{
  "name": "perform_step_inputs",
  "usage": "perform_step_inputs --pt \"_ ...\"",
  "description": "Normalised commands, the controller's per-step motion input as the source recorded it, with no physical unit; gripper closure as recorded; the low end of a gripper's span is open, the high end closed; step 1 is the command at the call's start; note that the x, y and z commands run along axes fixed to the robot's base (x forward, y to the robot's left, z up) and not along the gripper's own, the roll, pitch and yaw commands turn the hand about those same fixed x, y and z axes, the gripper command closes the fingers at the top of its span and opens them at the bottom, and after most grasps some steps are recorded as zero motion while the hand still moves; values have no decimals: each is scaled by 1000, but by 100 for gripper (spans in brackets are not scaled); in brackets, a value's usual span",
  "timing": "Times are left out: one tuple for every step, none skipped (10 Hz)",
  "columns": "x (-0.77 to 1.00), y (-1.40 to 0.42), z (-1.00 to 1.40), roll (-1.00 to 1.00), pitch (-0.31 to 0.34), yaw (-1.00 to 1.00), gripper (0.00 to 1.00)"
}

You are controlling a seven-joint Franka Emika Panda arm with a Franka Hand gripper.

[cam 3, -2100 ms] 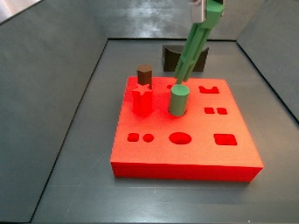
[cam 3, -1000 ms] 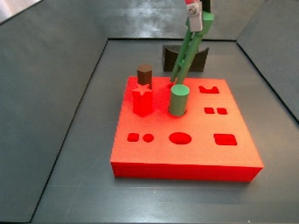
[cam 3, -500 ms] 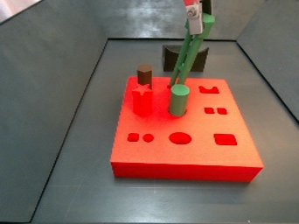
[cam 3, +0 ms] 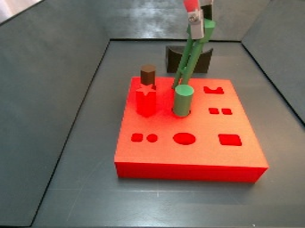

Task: Pick up the 3 prong object. Move up. Place the 3 prong object on the fixture. Regrasp the 3 prong object. Move to above the board. Insert the 3 prong object.
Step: Insert the 3 prong object.

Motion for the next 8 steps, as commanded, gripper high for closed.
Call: perform_step_inputs --pt "-6 260 -280 -170 -209 271 100" --pt "-286 426 -266 -200 -243 249 100" --pt "-406 534 -174 -251 -286 251 100" --pt "-369 529 -111 -251 -293 246 100" --pt "-106 200 -169 -83 -143 77 100" --pt "0 0 -103 3 -51 0 100" --pt "0 0 -137 29 -41 0 100" --pt "-31 -209 -446 167 0 20 100"
